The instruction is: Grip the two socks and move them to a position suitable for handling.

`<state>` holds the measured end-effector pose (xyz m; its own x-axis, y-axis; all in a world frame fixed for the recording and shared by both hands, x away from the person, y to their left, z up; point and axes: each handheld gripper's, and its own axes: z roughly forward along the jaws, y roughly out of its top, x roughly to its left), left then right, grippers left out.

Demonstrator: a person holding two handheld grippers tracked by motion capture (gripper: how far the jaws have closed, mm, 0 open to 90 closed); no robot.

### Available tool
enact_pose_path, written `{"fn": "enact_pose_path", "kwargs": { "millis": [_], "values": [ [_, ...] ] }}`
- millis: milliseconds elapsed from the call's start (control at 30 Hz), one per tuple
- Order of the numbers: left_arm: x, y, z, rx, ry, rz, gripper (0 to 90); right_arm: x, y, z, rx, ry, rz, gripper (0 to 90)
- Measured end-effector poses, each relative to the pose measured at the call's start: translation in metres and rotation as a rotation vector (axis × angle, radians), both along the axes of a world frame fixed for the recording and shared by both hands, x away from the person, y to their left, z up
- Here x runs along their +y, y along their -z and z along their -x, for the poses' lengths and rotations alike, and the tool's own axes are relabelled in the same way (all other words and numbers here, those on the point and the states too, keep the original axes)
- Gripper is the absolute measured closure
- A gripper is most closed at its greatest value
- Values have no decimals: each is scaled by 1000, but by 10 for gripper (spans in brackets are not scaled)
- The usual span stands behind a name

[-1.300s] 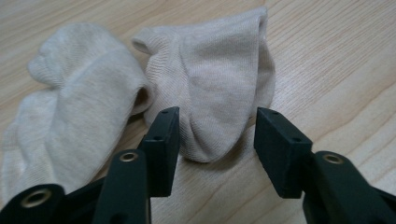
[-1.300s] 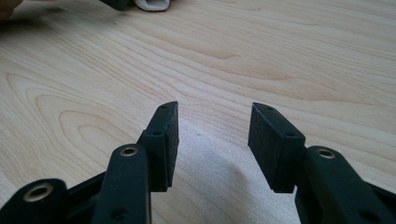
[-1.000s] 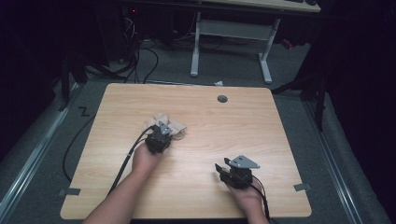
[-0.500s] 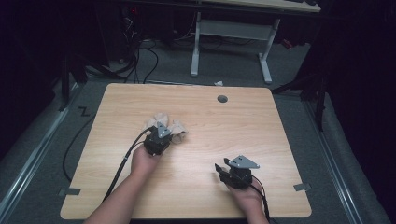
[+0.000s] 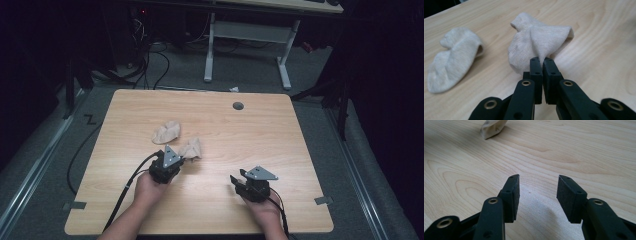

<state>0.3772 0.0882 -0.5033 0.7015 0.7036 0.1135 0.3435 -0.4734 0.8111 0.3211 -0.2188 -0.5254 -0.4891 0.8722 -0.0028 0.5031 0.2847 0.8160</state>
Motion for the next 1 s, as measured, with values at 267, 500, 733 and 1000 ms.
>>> {"fn": "enact_pose_path", "kwargs": {
  "millis": [267,500,733,1000],
  "values": [
    [-1,1,35,8,63,5,868,2,0,1,3,-3,-2,538],
    [-13,4,46,35,95,-8,864,8,-2,4,-2,-29,-10,539],
    [-28,7,54,48,123,-53,859,25,-8,11,-25,-108,-36,538],
    [-41,10,63,55,164,-75,845,50,-4,18,-14,-228,-8,561]
  ]
}}
